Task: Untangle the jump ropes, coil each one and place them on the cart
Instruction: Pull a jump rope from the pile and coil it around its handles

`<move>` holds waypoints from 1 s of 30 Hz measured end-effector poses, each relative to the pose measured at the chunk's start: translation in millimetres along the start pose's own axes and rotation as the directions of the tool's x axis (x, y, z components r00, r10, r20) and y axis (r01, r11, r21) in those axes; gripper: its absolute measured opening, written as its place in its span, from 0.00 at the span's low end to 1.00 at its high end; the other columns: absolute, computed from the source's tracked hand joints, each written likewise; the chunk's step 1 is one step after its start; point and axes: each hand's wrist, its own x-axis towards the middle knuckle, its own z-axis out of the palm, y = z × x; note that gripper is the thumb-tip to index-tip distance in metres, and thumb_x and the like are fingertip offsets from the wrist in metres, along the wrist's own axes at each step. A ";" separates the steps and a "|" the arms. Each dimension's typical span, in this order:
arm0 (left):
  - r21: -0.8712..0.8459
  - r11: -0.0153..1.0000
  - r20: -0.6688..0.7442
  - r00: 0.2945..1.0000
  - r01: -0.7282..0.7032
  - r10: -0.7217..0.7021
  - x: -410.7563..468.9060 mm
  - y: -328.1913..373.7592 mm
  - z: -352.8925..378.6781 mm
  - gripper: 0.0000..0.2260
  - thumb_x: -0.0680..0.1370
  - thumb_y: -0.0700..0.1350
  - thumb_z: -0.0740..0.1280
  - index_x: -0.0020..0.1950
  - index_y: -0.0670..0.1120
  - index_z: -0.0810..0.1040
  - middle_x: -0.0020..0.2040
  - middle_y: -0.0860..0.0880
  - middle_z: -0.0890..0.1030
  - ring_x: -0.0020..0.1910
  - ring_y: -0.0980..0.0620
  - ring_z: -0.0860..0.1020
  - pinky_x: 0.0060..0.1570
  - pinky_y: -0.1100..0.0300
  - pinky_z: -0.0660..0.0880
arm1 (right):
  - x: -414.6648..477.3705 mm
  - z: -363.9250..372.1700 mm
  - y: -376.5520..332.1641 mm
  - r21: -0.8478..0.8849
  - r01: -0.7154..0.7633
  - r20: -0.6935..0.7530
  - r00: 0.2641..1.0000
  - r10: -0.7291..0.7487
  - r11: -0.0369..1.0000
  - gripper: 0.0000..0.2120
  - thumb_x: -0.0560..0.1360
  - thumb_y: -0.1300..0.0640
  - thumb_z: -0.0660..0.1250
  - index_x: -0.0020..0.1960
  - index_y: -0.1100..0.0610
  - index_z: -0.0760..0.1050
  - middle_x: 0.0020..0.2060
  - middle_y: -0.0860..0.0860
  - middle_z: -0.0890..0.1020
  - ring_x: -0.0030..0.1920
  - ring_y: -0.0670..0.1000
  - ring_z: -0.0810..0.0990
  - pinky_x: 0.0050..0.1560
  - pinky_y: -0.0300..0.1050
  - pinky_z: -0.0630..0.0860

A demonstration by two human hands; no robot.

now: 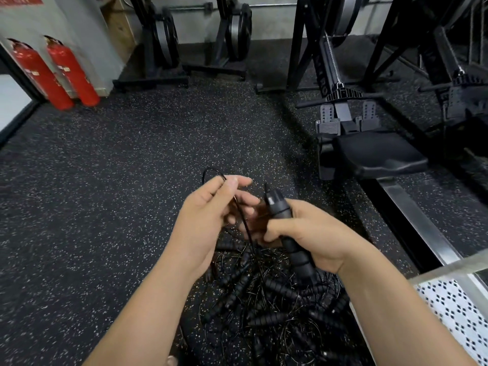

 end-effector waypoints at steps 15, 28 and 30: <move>-0.093 0.969 -0.130 0.962 0.231 -0.242 9.1 -8.0 -9.0 0.27 0.87 0.63 0.54 0.62 0.44 0.83 0.54 0.44 0.89 0.49 0.48 0.85 0.54 0.47 0.77 | -13.9 10.2 -15.7 0.088 0.140 0.003 0.990 -0.141 0.986 0.11 0.78 0.74 0.70 0.58 0.63 0.80 0.53 0.62 0.89 0.57 0.61 0.89 0.63 0.56 0.84; 0.597 0.796 0.214 0.937 0.100 -0.278 -6.7 -33.2 27.9 0.08 0.86 0.51 0.67 0.58 0.62 0.85 0.55 0.65 0.86 0.56 0.65 0.82 0.60 0.60 0.74 | -20.1 -5.6 -31.8 0.361 0.462 -0.411 0.859 -0.307 0.810 0.14 0.79 0.72 0.69 0.62 0.60 0.78 0.56 0.60 0.89 0.56 0.58 0.89 0.59 0.53 0.86; 0.673 0.736 0.178 0.952 0.067 -0.249 -3.4 -37.7 23.7 0.08 0.86 0.56 0.66 0.59 0.62 0.85 0.54 0.64 0.86 0.55 0.64 0.82 0.58 0.62 0.75 | -19.3 -8.3 -31.6 0.401 0.471 -0.419 0.857 -0.300 0.786 0.15 0.79 0.71 0.70 0.64 0.60 0.77 0.57 0.59 0.89 0.57 0.57 0.89 0.55 0.48 0.87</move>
